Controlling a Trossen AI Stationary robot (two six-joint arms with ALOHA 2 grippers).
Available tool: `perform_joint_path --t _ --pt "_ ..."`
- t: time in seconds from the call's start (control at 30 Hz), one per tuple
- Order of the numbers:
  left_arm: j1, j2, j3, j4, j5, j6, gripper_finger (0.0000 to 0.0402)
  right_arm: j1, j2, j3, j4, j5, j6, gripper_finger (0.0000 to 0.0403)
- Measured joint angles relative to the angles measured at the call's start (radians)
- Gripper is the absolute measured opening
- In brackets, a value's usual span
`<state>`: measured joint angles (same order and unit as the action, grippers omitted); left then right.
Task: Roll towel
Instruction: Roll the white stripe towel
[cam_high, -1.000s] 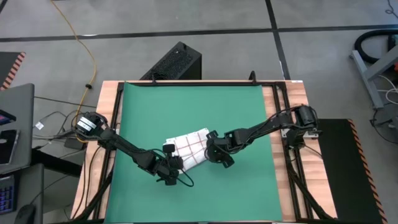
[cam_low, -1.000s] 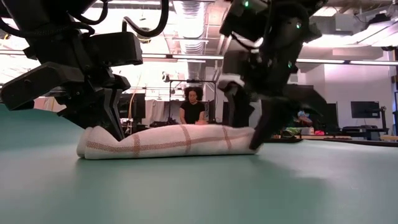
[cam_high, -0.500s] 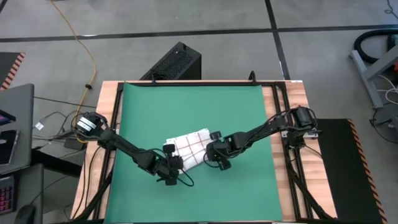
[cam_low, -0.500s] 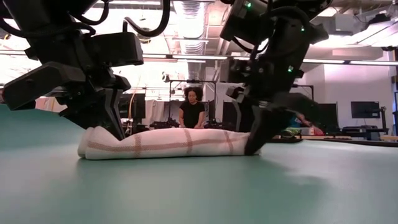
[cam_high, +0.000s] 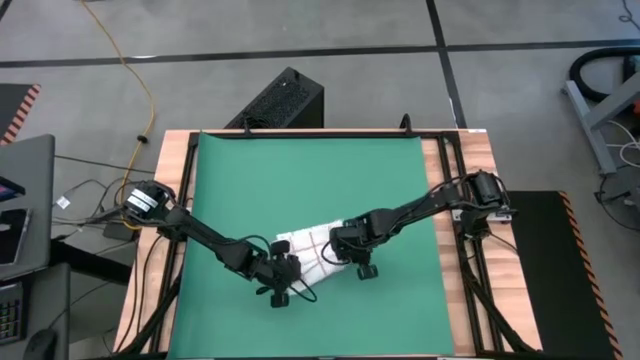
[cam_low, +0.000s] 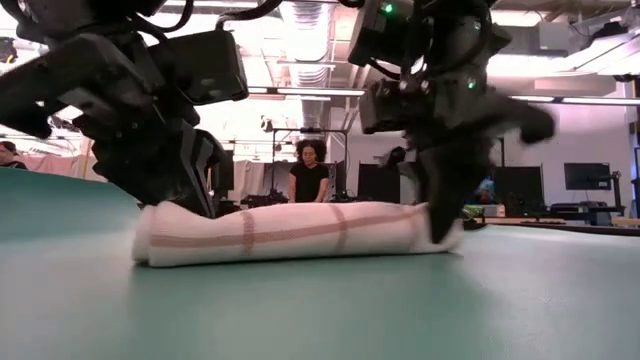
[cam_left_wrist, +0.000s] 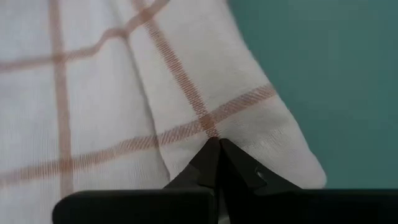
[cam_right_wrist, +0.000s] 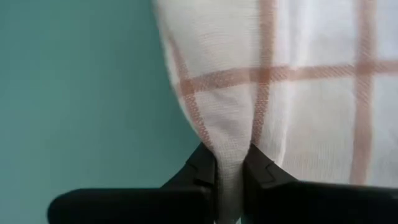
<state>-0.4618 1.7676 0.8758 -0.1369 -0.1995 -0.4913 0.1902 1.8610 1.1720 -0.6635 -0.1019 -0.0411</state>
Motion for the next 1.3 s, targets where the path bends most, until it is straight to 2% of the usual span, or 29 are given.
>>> perform_joint_path --t 0.07,0.23,0.4,0.6,0.73,1.0,1.3 --pt "0.007 0.001 -0.001 0.031 0.041 -0.004 0.0 -0.007 0.001 0.023 -0.035 -0.134 0.01 0.0042" --pt "0.026 0.005 -0.002 0.125 0.226 0.012 0.0 -0.049 0.004 0.043 -0.076 -0.375 0.062 0.0042" --pt "0.049 0.005 -0.015 0.152 0.278 0.052 0.0 -0.133 0.004 0.043 -0.077 -0.632 0.124 0.0042" --pt "0.07 0.004 -0.044 0.217 0.281 0.04 0.0 -0.219 0.049 0.044 -0.145 -0.619 0.104 0.0042" --pt "0.072 0.004 -0.065 0.265 0.298 0.019 0.0 -0.252 0.108 0.043 -0.15 -0.696 0.104 0.0042" --pt "0.072 0.0 -0.065 0.267 0.321 -0.023 0.0 -0.306 0.155 0.047 -0.137 -0.704 0.125 0.0042" --pt "0.067 -0.151 -0.042 0.175 0.432 -0.082 0.0 -0.317 0.156 0.046 -0.126 -0.668 0.172 0.0042"
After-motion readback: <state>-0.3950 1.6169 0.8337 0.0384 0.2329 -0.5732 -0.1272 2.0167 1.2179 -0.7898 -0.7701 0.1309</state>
